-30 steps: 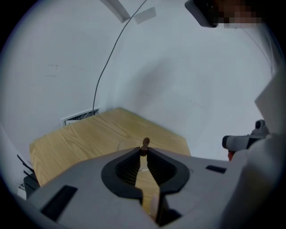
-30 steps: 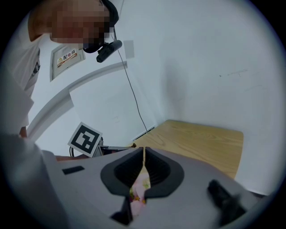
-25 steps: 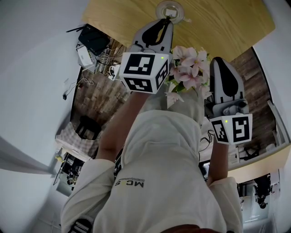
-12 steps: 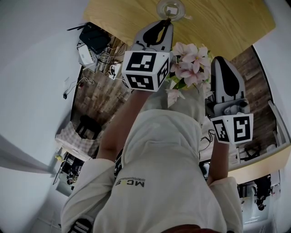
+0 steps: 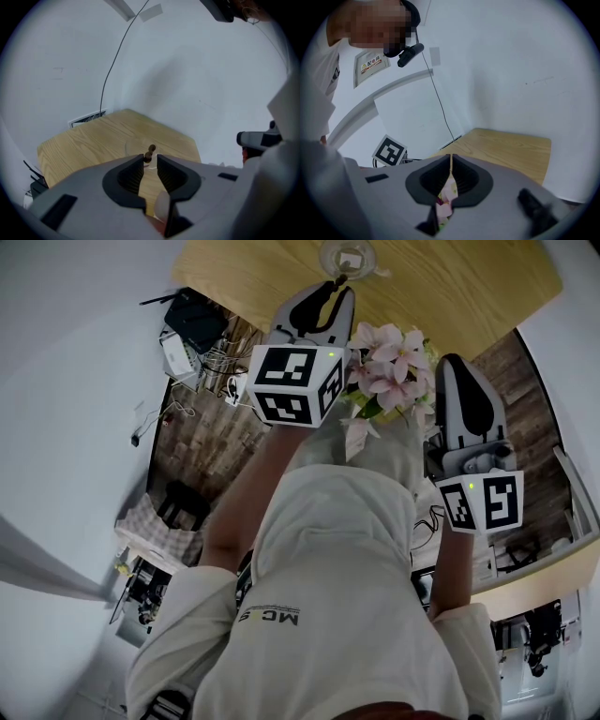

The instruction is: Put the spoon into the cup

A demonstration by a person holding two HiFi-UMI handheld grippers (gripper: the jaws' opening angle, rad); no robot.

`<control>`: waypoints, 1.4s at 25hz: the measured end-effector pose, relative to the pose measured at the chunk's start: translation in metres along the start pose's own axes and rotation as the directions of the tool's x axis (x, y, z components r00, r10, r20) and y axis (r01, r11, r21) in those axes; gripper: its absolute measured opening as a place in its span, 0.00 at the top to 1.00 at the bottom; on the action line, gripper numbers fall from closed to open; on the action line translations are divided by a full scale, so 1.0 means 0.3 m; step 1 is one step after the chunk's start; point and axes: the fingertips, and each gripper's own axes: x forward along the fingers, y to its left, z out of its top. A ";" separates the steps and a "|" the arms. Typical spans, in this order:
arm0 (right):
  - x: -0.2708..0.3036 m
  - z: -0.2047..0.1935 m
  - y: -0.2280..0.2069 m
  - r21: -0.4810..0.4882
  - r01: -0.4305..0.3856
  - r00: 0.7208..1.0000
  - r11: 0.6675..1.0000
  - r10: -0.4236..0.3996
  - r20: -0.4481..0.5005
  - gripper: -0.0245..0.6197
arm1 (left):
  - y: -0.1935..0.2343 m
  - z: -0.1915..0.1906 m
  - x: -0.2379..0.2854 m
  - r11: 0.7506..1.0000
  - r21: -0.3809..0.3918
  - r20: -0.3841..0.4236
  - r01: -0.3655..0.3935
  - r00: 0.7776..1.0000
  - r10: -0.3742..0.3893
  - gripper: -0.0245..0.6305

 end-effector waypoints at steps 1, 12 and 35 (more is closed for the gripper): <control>-0.003 0.003 0.003 -0.002 -0.001 1.000 1.000 0.001 0.001 0.91 | -0.001 0.003 -0.006 1.000 0.001 0.003 0.001 1.000 -0.001 0.81; -0.049 0.050 0.038 -0.025 0.006 0.999 1.000 -0.005 0.032 0.91 | -0.035 0.045 -0.096 1.000 0.025 0.048 0.012 0.999 -0.013 0.81; -0.228 0.250 0.180 -0.193 0.088 0.983 0.977 -0.054 0.174 0.91 | -0.203 0.182 -0.500 0.990 0.123 0.207 0.073 0.973 -0.098 0.94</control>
